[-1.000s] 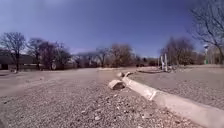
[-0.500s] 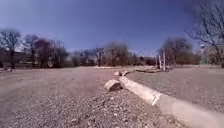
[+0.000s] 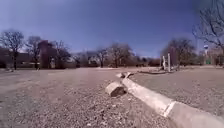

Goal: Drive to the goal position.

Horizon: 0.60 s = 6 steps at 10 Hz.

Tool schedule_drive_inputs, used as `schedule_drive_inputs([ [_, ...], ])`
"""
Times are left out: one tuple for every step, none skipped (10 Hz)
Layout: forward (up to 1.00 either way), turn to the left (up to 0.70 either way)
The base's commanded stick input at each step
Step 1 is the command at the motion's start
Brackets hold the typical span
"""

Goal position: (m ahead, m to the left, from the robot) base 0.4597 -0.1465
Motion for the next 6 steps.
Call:
schedule_drive_inputs([
  [0.70,0.10],
  [0.70,0.15],
  [0.70,0.21],
  [0.70,0.26],
  [0.70,0.31],
  [0.61,0.00],
])
